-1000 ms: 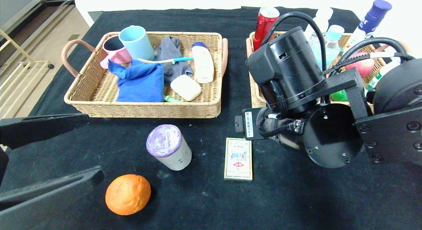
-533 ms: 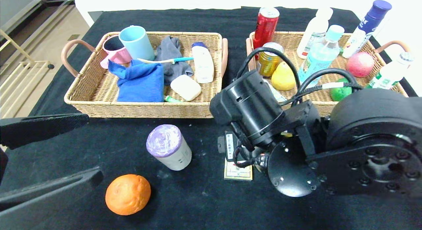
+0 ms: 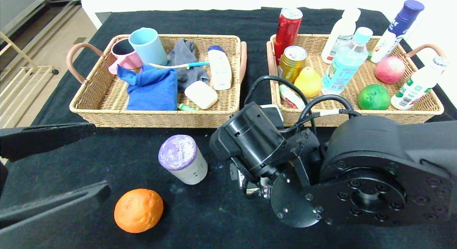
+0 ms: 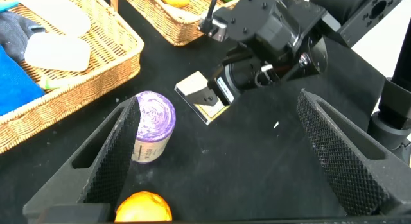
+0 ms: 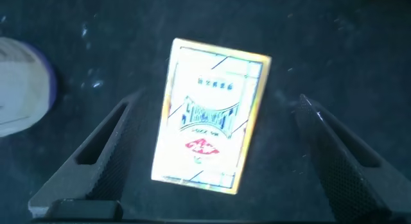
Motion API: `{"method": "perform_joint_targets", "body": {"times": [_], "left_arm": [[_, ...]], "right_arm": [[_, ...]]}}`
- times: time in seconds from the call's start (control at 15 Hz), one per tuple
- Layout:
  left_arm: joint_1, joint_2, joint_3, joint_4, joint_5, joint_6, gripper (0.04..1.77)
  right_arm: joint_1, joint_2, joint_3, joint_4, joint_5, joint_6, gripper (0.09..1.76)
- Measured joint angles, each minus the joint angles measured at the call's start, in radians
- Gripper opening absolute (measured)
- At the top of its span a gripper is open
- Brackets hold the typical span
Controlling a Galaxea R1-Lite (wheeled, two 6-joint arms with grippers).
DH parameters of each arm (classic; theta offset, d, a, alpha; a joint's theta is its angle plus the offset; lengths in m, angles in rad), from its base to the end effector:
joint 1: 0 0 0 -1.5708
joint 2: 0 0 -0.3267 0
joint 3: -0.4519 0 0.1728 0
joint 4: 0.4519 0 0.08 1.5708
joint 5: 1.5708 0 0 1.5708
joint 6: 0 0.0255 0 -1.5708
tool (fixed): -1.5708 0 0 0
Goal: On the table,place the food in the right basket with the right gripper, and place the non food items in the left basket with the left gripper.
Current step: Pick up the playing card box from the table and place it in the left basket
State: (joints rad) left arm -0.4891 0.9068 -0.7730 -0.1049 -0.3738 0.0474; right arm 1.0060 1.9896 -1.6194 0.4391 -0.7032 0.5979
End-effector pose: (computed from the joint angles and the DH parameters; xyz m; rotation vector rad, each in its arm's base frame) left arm 0.0543 -0.0395 0.3083 0.0461 0.0093 -0.8634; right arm 0.2140 0.3068 0.2406 -0.0328 0.5843 0.1144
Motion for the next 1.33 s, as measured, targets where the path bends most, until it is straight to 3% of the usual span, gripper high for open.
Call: {"method": "perform_joint_targets", "body": {"times": [0.8,0.87,1.07,1.33], "left_arm": [[0.0,-0.003,0.0,-0.001,0.0,0.0,1.76],[0.0,-0.003,0.0,-0.001,0.0,0.0,1.76],[0.0,-0.003,0.0,-0.001,0.0,0.0,1.76],[0.0,-0.003,0.0,-0.001,0.0,0.0,1.76]], "right_arm": [[0.005,0.041,-0.01,0.014,0.0,0.012,1.7],[0.005,0.041,-0.011,0.015,0.0,0.013,1.62],[0.007,0.043,-0.011,0.026,0.0,0.013,1.16],[0.009,0.046,-0.01,0.028,-0.001,0.015,1.08]]}}
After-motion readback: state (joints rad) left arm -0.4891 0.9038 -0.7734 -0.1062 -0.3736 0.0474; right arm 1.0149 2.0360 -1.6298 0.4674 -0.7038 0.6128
